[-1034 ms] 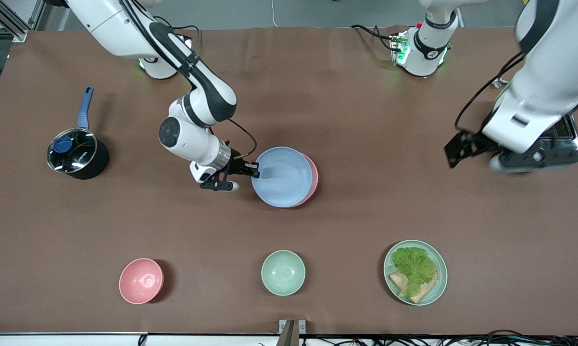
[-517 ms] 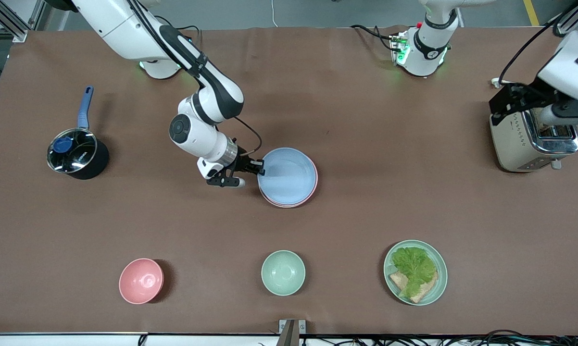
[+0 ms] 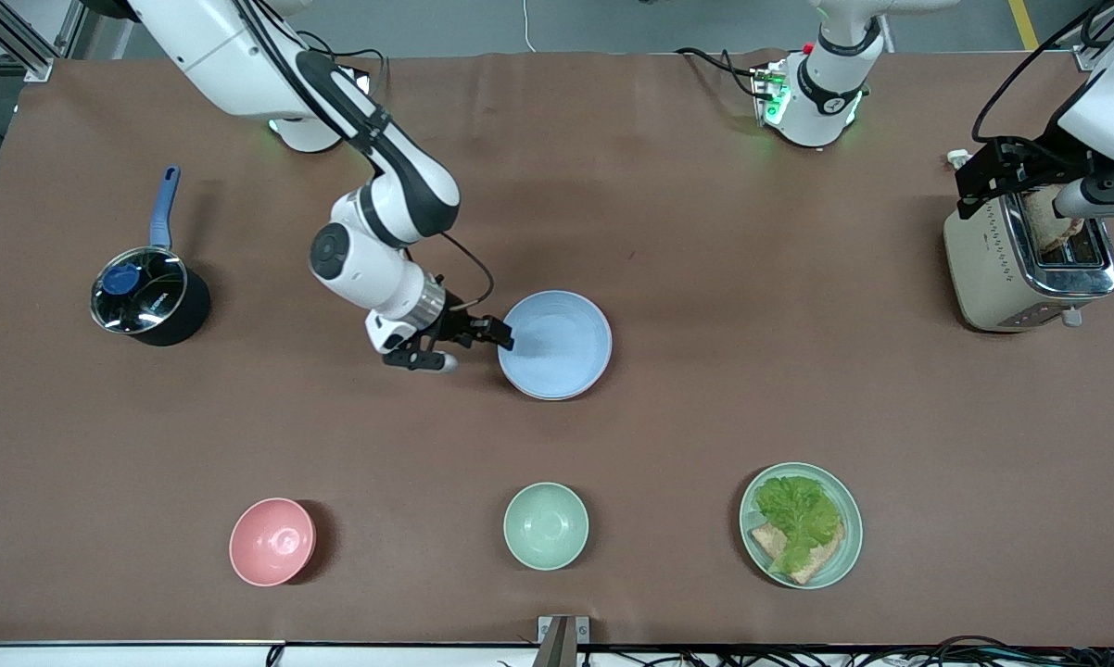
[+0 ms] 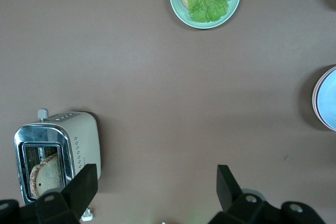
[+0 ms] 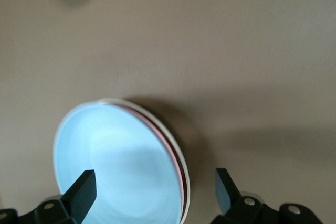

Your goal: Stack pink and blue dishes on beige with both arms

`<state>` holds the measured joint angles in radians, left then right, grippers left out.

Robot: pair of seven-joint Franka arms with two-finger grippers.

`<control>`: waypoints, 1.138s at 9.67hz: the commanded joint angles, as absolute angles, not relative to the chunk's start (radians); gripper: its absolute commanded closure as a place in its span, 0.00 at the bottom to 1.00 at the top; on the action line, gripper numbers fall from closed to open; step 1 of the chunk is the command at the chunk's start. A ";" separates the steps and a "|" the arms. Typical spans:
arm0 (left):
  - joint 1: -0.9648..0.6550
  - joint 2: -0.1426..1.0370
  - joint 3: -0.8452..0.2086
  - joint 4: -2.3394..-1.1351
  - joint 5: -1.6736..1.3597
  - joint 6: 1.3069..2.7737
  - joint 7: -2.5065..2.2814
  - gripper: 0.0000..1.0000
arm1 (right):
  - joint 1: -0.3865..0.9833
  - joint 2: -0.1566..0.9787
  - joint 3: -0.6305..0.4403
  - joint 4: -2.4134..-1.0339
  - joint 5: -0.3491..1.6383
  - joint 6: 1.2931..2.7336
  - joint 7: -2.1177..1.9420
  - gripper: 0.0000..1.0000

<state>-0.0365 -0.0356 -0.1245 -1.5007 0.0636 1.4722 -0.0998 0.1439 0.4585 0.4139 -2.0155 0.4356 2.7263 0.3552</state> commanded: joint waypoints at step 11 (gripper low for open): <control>-0.003 -0.046 -0.104 -1.537 -0.002 1.445 -0.086 0.00 | -0.044 -0.006 0.046 -1.677 -0.034 1.762 0.263 0.00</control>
<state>-0.0045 -0.0415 -0.1071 -1.5070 0.0127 1.4546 -0.1015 -0.0471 0.0169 0.0699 -1.7199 -0.0135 1.8244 0.3132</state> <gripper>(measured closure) 0.000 0.000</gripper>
